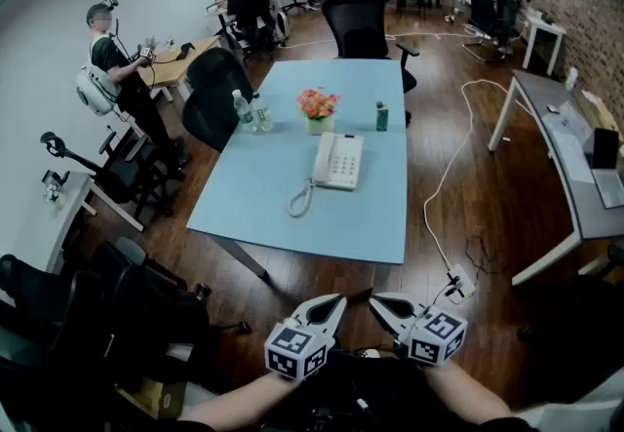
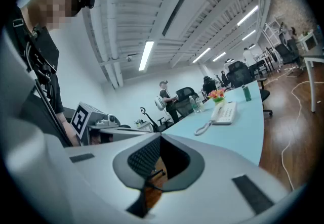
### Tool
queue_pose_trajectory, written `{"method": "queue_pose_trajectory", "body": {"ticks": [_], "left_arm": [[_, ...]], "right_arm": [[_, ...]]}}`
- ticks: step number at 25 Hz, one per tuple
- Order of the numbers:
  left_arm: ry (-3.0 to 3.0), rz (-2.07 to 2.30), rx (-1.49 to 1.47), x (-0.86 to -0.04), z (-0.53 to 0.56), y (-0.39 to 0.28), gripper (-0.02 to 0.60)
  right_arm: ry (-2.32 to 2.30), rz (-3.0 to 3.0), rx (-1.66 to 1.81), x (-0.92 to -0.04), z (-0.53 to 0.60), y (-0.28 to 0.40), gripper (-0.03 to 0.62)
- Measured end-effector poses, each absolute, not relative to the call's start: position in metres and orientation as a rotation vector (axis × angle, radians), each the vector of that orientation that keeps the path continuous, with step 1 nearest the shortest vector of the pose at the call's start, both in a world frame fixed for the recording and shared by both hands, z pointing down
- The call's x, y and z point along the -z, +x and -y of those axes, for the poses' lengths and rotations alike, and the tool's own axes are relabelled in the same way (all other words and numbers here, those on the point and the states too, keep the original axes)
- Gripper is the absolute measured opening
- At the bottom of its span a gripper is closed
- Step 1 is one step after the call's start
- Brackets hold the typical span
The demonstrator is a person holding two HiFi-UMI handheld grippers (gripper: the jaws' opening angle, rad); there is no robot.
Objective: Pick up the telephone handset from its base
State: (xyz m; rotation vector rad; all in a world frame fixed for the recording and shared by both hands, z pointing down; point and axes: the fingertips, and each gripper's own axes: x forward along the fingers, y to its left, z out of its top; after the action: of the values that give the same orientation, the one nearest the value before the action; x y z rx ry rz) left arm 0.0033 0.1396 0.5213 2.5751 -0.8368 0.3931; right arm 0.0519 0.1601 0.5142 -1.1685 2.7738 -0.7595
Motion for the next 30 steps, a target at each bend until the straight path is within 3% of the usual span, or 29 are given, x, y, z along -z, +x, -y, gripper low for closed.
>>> {"method": "queue_pose_trajectory", "body": {"ticks": [14, 30], "left_arm": [[2.563, 0.824, -0.414, -0.520, -0.090, -0.001, 0.000], [2.557, 0.837, -0.379, -0.521, 0.065, -0.012, 0.000]], "right_arm": [[-1.195, -2.748, 0.774, -0.512, -0.112, 0.050, 0.018], [-1.364, -2.676, 0.729, -0.507, 0.009, 0.059, 0.018]]}}
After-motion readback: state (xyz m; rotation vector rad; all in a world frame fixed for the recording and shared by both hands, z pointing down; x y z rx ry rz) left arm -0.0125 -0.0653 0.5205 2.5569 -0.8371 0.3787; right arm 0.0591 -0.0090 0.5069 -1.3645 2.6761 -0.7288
